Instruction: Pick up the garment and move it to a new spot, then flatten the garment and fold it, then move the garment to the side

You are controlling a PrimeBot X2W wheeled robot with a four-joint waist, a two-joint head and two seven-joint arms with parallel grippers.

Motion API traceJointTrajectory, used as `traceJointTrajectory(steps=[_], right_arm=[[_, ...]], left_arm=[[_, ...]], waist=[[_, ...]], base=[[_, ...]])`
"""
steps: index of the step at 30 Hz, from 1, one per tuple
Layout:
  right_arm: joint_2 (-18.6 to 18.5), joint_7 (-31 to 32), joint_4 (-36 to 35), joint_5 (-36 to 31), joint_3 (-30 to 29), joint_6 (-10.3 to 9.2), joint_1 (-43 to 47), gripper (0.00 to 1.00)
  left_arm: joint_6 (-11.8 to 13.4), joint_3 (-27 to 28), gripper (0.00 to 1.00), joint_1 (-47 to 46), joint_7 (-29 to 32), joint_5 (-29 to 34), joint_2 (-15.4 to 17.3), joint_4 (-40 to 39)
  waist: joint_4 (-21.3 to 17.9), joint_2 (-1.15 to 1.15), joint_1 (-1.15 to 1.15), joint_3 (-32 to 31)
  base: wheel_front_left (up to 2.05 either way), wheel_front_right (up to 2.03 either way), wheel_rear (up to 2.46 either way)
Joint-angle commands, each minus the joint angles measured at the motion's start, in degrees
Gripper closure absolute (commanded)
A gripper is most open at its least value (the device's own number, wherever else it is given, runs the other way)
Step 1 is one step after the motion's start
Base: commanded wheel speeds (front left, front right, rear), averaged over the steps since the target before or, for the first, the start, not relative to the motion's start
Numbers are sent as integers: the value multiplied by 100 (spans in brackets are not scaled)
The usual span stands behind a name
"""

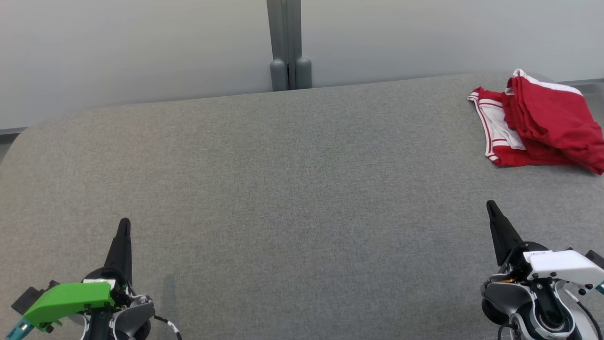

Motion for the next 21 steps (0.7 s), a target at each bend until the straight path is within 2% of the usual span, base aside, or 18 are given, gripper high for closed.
traceJointTrajectory(steps=[1,21], right_arm=[[-1,25,11,31,-12,2,-31,100],[-2,24,10,33,-10,2,-30,100]], left_arm=[[-24,17,100,-63,28,-16,0,-12],[-25,15,100,-62,27,-17,1,-13]], waist=[[0,0,0,0],[0,0,0,0]], base=[[0,0,0],[0,0,0]])
